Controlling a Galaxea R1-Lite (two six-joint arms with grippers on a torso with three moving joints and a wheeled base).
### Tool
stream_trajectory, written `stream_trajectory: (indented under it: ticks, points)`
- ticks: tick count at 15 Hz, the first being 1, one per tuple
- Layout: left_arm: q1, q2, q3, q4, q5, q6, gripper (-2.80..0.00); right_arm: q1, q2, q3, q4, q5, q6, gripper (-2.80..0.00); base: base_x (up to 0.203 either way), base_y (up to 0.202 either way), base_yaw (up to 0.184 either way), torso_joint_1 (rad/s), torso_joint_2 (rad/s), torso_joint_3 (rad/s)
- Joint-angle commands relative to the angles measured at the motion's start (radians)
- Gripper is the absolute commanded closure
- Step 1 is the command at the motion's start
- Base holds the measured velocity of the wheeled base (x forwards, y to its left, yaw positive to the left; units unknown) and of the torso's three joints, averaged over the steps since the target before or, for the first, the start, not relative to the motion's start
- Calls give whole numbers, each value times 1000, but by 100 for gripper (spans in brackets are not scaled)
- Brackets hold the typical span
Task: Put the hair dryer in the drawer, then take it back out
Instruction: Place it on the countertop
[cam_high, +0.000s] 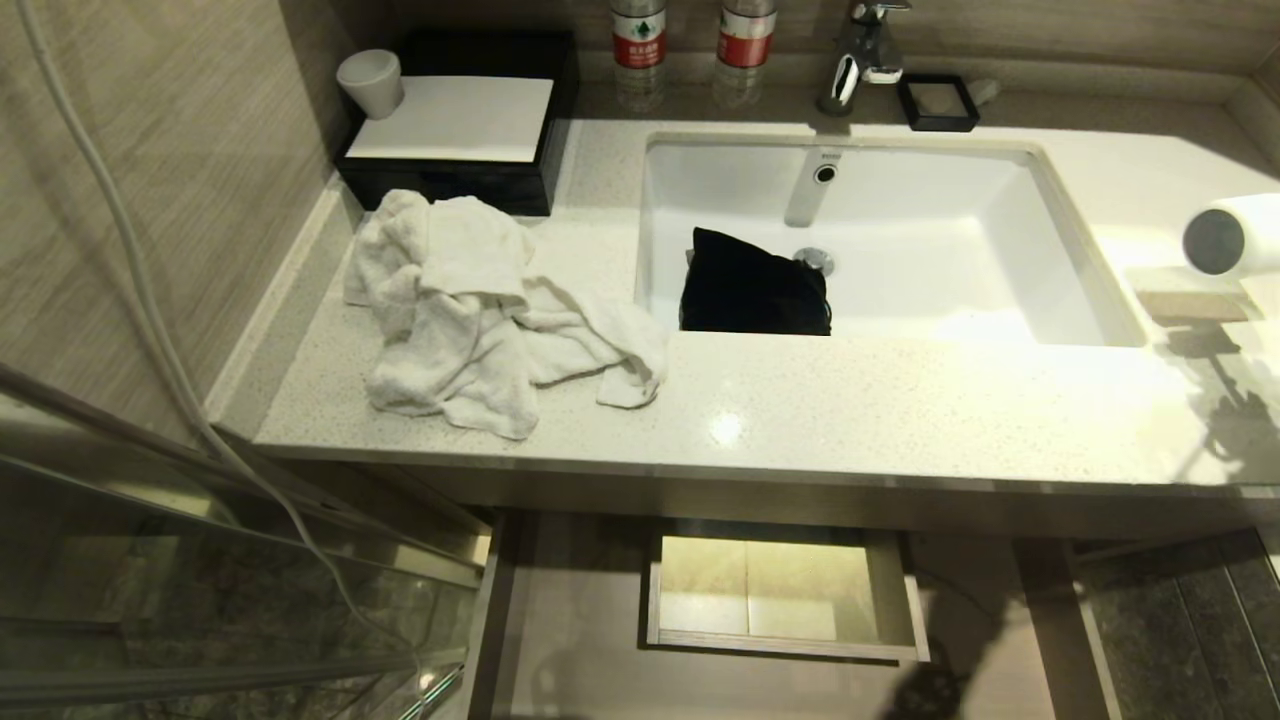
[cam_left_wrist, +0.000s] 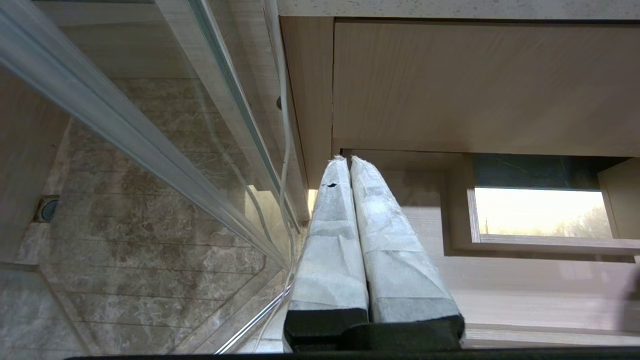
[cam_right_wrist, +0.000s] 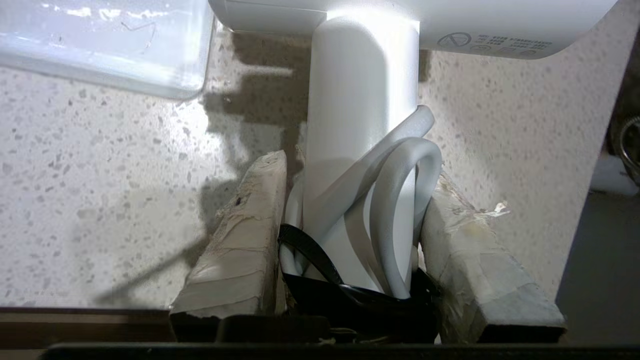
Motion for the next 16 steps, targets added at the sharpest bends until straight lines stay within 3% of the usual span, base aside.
stream_trajectory:
  ticks: [1, 5, 6, 7, 11, 16]
  points:
    - [0, 0, 2, 0, 0, 0, 0, 13, 214, -93, -5, 58, -24, 0, 0, 0, 0, 0, 0, 0]
    - [0, 0, 2, 0, 0, 0, 0, 18, 407, -253, -2, 172, -131, 0, 0, 0, 0, 0, 0, 0]
    - [0, 0, 2, 0, 0, 0, 0, 18, 407, -253, -2, 172, -131, -258, 0, 0, 0, 0, 0, 0]
    - [0, -2, 2, 0, 0, 0, 0, 11, 415, -253, 0, 175, -147, -280, 0, 0, 0, 0, 0, 0]
    - [0, 0, 2, 0, 0, 0, 0, 4, 398, -263, 7, 167, -176, -280, 0, 0, 0, 0, 0, 0]
    - [0, 0, 2, 0, 0, 0, 0, -1, 167, -142, 9, 167, -225, -280, 0, 0, 0, 0, 0, 0]
